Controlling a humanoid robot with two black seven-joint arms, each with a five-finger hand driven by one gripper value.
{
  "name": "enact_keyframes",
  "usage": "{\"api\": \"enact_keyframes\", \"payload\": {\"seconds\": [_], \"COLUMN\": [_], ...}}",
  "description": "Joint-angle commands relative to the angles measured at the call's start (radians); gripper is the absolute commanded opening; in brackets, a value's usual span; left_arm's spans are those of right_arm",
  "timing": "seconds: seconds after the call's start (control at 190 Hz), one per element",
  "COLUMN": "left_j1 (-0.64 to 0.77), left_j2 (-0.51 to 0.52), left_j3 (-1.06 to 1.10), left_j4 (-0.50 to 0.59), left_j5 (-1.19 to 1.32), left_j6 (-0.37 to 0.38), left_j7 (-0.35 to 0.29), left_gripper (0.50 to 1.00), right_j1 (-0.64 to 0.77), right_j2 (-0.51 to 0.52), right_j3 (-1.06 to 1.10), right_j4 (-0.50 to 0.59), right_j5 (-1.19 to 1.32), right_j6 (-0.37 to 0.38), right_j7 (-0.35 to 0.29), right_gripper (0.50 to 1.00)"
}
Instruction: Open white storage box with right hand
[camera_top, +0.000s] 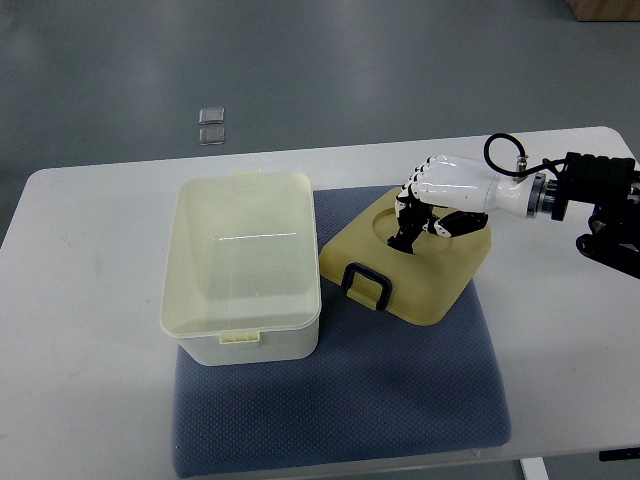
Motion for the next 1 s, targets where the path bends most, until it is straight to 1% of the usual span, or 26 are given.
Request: {"api": "enact_keyframes", "payload": {"seconds": [0.0,0.005,0.011,0.016,0.021,0.026,0.032,0.037,0.042,0.063,0.185,0.243,0.338,0.412,0.565,0.628,0.702,0.707,0.723,0.749,0.755,0.765,0.807,0.871,0.934,0.997], "left_j1": [0.001,0.001,0.000,0.000,0.000,0.000,0.000,0.000,0.000,0.000,0.000,0.000,0.000,0.000,0.001,0.000,0.000,0.001,0.000,0.000,0.000,0.000,0.000,0.000,0.000,0.000], "left_j2": [0.000,0.000,0.000,0.000,0.000,0.000,0.000,0.000,0.000,0.000,0.000,0.000,0.000,0.000,0.000,0.000,0.000,0.000,0.000,0.000,0.000,0.000,0.000,0.000,0.000,0.000], "left_j3": [0.000,0.000,0.000,0.000,0.000,0.000,0.000,0.000,0.000,0.000,0.000,0.000,0.000,0.000,0.000,0.000,0.000,0.000,0.000,0.000,0.000,0.000,0.000,0.000,0.000,0.000], "left_j4": [-0.001,-0.001,0.001,0.001,0.001,0.001,0.001,0.001,0.001,0.001,0.001,0.001,0.001,-0.001,0.001,0.001,-0.001,0.001,-0.001,0.001,0.001,-0.001,-0.001,0.001,0.001,0.001], "left_j5": [0.000,0.000,0.000,0.000,0.000,0.000,0.000,0.000,0.000,0.000,0.001,0.000,0.000,0.000,0.000,0.000,0.000,0.000,0.000,0.000,0.000,0.001,0.001,0.000,0.000,0.000], "left_j6": [0.000,0.000,0.000,0.000,0.000,0.000,0.000,0.000,0.000,0.000,0.000,0.000,0.000,0.000,0.000,0.000,0.000,0.000,0.000,0.000,0.000,0.000,0.000,0.000,0.000,0.000], "left_j7": [0.000,0.000,0.000,0.000,0.000,0.000,0.000,0.000,0.000,0.000,0.000,0.000,0.000,0.000,0.000,0.000,0.000,0.000,0.000,0.000,0.000,0.000,0.000,0.000,0.000,0.000], "left_gripper": [1.000,1.000,1.000,1.000,1.000,1.000,1.000,1.000,1.000,1.000,1.000,1.000,1.000,1.000,1.000,1.000,1.000,1.000,1.000,1.000,1.000,1.000,1.000,1.000,1.000,1.000], "right_j1": [-0.017,-0.017,-0.020,-0.020,-0.021,-0.021,-0.024,-0.024,-0.026,-0.030,-0.060,-0.060,-0.055,-0.047,-0.015,0.008,0.029,0.034,0.039,0.052,0.052,0.058,0.066,0.069,0.066,0.059], "right_j2": [0.023,0.023,0.026,0.026,0.029,0.029,0.032,0.032,0.035,0.041,0.054,0.052,0.044,0.038,0.015,0.006,-0.032,-0.037,-0.041,-0.051,-0.051,-0.055,-0.063,-0.074,-0.075,-0.072], "right_j3": [0.011,0.011,0.012,0.012,0.014,0.014,0.014,0.014,0.014,0.014,0.012,0.012,0.012,0.014,0.024,0.043,0.077,0.083,0.087,0.100,0.100,0.109,0.130,0.173,0.210,0.219], "right_j4": [0.000,0.000,0.000,0.000,0.000,0.000,0.000,0.000,0.000,0.000,0.000,0.000,0.000,0.003,0.018,0.037,0.063,0.064,0.066,0.068,0.068,0.066,0.064,0.057,0.051,0.040], "right_j5": [0.018,0.018,0.021,0.021,0.021,0.021,0.022,0.022,0.025,0.031,0.068,0.077,0.096,0.114,0.151,0.180,0.229,0.237,0.245,0.269,0.269,0.288,0.335,0.432,0.559,0.703], "right_j6": [-0.014,-0.014,-0.017,-0.017,-0.023,-0.023,-0.027,-0.027,-0.035,-0.050,-0.118,-0.129,-0.112,-0.081,0.057,0.132,0.246,0.265,0.281,0.336,0.336,0.370,0.437,0.520,0.588,0.605], "right_j7": [0.000,0.000,0.000,0.000,0.000,0.000,0.000,0.000,0.000,0.000,0.000,0.000,0.000,0.000,0.000,0.000,0.000,0.000,0.000,0.000,0.000,0.000,0.000,0.000,0.000,0.000], "right_gripper": [0.756,0.756,0.794,0.795,0.831,0.832,0.864,0.864,0.891,0.913,0.928,0.928,0.928,0.928,0.928,0.928,0.928,0.928,0.928,0.928,0.928,0.928,0.928,0.928,0.928,0.928]}}
